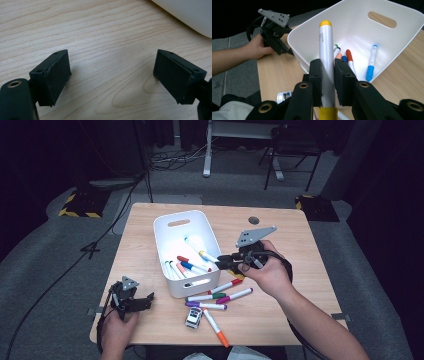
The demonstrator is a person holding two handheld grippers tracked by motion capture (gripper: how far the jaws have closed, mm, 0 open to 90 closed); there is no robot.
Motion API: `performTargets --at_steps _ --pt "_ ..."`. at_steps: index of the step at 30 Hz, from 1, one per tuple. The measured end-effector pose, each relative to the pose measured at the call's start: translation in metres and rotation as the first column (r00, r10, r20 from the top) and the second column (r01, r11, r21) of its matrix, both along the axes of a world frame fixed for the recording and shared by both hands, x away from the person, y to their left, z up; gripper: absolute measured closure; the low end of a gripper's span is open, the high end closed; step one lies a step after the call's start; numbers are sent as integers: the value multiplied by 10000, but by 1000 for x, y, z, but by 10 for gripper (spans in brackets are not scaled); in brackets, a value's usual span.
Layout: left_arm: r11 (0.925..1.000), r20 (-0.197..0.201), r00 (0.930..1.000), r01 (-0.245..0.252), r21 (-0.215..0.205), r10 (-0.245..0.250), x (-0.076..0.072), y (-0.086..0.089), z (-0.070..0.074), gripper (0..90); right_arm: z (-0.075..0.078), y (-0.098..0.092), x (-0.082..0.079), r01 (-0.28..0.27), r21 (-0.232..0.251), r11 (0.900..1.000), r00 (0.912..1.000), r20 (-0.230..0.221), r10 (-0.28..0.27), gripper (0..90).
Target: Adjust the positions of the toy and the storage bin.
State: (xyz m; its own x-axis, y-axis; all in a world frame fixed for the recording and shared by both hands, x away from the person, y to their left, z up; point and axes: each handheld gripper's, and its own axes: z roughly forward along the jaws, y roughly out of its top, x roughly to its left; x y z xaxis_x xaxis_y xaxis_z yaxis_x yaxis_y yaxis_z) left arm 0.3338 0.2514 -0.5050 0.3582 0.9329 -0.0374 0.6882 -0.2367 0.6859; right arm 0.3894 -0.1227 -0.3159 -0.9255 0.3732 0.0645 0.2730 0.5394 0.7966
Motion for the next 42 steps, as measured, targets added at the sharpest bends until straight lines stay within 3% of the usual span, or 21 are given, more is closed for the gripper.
performTargets --at_steps 8,14,25,34,42 --pt "10000 -5 10000 9 -6 -9 0 0 0 144 2 19 26 219 301 9993 9997 140 -223 770" --pt "10000 37 10000 0 14 0 0 0 0 144 -3 34 42 396 208 9990 9990 176 -400 770" --pt "10000 16 10000 1 19 -1 1 0 0 141 -17 55 53 408 335 9986 9991 87 -411 770" --pt "10000 11 10000 1 11 -1 1 0 0 141 -36 61 56 221 -71 9997 9998 -7 -221 769" --pt "10000 10 10000 2 12 -2 1 0 0 141 -46 61 59 275 -694 9972 9986 -443 -306 769"
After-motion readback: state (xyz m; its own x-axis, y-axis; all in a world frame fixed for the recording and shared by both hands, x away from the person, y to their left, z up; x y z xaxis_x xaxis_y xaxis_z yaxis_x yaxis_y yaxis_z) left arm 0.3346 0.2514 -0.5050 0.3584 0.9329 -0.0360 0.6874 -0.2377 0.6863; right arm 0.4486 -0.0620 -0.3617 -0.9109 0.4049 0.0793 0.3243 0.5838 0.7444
